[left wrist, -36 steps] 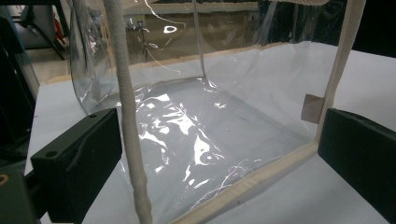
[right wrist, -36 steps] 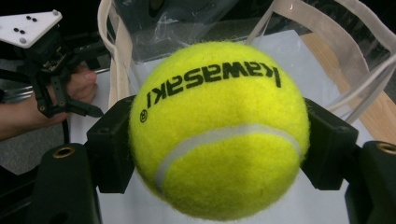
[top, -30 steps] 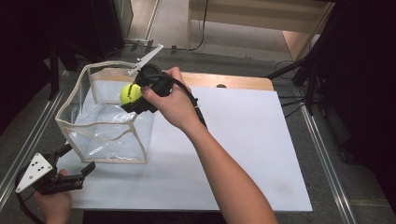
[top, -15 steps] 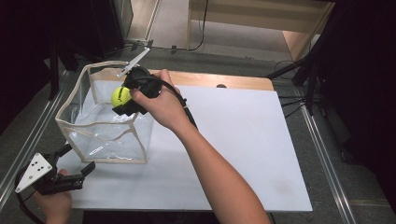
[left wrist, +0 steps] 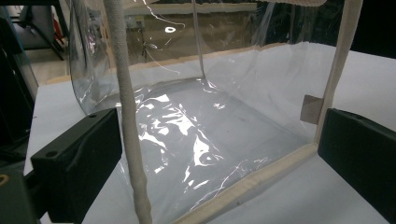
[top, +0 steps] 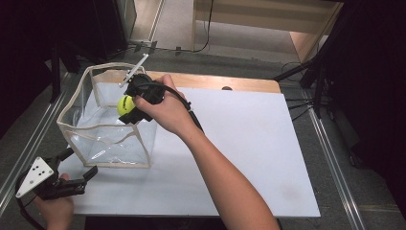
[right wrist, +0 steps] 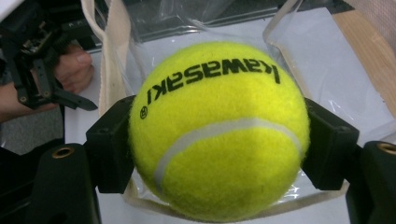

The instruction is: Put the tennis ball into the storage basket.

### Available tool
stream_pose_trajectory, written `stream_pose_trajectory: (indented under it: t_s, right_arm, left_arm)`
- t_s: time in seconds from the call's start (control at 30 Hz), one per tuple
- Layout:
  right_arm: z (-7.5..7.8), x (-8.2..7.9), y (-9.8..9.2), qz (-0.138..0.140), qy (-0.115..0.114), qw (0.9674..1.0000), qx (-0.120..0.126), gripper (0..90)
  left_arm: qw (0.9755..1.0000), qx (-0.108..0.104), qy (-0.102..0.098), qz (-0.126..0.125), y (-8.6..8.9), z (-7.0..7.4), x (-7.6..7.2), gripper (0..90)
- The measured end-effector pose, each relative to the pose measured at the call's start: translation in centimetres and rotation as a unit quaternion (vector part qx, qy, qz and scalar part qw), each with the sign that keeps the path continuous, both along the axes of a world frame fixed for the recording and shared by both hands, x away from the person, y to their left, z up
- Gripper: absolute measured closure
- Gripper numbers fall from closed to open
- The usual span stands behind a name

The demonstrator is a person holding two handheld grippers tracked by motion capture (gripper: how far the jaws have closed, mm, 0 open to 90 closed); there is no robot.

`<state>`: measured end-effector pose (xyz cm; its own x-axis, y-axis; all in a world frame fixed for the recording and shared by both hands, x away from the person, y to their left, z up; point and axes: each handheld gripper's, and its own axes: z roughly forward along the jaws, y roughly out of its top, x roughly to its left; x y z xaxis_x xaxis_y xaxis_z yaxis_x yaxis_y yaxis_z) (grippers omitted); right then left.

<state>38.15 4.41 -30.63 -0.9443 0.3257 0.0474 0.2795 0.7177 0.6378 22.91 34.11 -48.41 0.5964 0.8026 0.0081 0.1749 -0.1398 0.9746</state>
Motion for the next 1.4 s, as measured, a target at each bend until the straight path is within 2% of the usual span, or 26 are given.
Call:
stream_pose_trajectory:
  t_s: [0.13,0.2,0.33,0.37,0.5,0.7,0.8,1.07,1.4]
  right_arm:
    - [0.0,-0.1,-0.2,-0.005,-0.003,1.0,0.0,22.4]
    - [0.1,-0.4,-0.3,-0.01,-0.015,0.9998,0.002,16.5]
    - [0.5,-0.6,-0.6,-0.009,-0.011,0.9998,0.015,14.4]
    - [0.7,-0.7,-0.8,-0.011,-0.012,0.9997,0.02,10.3]
    - [1.0,-0.9,-1.8,-0.022,-0.028,0.9988,0.035,9.7]
    - [1.0,-1.5,-3.3,-0.04,-0.029,0.9975,0.05,8.8]
    - [0.8,-1.8,-4.1,-0.038,-0.026,0.9972,0.06,0.6]
    - [0.0,-2.5,-5.5,-0.056,-0.03,0.996,0.063,0.0]
    - [-2.0,-3.1,-6.6,-0.076,-0.034,0.9942,0.068,0.0]
  left_arm:
    - [1.0,0.002,0.0,-0.001,0.0,0.0,0.0,0.1]
    - [1.0,0.002,0.001,-0.001,0.0,0.0,0.0,0.1]
    - [1.0,0.002,0.002,-0.001,0.0,0.0,0.0,0.1]
    - [1.0,0.002,0.002,0.0,0.0,0.0,0.0,0.1]
    - [1.0,0.0,0.001,0.0,0.0,0.0,0.0,0.1]
    - [1.0,0.002,0.004,0.0,0.0,0.0,0.0,0.1]
    - [1.0,0.004,0.003,-0.001,0.0,0.0,0.0,0.1]
    - [1.0,0.002,0.002,0.0,0.0,0.0,0.0,0.1]
    - [1.0,0.003,0.003,-0.001,0.0,0.0,0.0,0.1]
